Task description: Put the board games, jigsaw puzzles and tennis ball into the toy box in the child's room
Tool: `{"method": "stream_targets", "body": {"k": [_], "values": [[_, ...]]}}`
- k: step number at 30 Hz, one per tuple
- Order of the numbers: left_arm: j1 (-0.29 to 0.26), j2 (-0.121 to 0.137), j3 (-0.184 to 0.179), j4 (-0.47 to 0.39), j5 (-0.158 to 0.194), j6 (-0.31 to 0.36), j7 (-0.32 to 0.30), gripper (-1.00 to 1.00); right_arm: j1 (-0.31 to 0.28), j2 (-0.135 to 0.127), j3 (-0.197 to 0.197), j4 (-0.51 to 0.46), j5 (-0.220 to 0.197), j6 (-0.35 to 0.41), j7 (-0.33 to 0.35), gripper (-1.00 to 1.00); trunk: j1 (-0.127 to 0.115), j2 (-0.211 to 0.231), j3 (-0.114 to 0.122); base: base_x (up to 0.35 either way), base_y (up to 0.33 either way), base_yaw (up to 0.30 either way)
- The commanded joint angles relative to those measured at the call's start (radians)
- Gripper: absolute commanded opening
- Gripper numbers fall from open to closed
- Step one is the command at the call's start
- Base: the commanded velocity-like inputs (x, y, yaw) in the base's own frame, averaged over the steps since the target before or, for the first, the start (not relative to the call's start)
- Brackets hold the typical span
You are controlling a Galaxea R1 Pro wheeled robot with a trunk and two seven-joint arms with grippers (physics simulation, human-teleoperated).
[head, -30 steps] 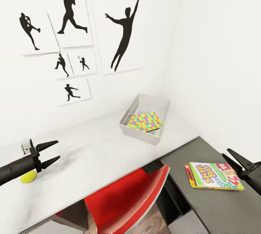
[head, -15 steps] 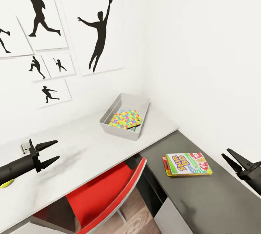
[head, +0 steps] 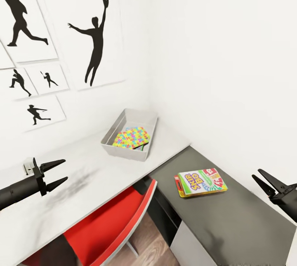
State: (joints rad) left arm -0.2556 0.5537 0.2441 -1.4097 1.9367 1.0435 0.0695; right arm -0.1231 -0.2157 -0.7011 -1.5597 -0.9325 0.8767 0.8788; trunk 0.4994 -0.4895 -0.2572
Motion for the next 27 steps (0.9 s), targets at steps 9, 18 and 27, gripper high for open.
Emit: {"method": "stream_targets", "body": {"k": [9,18,27], "values": [[-0.001,0.000,0.001,0.000,0.007,0.004,0.007,1.00,-0.001,0.002,-0.001,0.000,0.000,0.004,0.002,1.00,0.000,-0.002,0.008,0.000,0.112,-0.219],[-0.001,0.000,0.001,0.000,0.007,0.004,0.008,1.00,-0.001,0.002,0.000,0.000,0.000,0.004,0.002,1.00,0.000,-0.002,0.018,0.000,0.004,-0.220],[-0.001,0.000,0.001,0.000,0.007,0.004,0.007,1.00,-0.001,0.002,0.020,0.000,0.000,0.004,0.001,1.00,0.000,-0.002,0.028,0.000,0.000,-0.220]]}}
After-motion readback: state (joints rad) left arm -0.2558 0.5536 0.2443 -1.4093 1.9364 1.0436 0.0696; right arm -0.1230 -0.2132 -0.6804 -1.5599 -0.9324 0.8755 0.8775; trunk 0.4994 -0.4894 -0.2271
